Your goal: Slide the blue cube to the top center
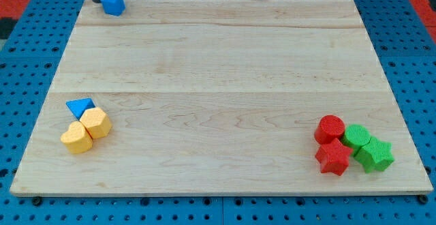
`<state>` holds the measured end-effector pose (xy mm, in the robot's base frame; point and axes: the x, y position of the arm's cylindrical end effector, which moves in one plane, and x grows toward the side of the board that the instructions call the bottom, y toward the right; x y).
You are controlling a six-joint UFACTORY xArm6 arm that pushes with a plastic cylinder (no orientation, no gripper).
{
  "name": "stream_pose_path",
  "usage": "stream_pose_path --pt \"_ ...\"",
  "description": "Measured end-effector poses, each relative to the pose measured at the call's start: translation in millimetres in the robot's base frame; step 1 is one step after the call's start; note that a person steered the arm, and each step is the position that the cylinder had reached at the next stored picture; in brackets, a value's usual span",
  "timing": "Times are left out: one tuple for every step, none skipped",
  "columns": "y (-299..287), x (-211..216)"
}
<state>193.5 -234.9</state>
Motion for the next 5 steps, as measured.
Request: stream_pose_path --pt "38.3 7.1" --pt "69.3 12.0" --pt "40.4 12.2" --pt "17.3 27.1" --pt "51.9 49.3"
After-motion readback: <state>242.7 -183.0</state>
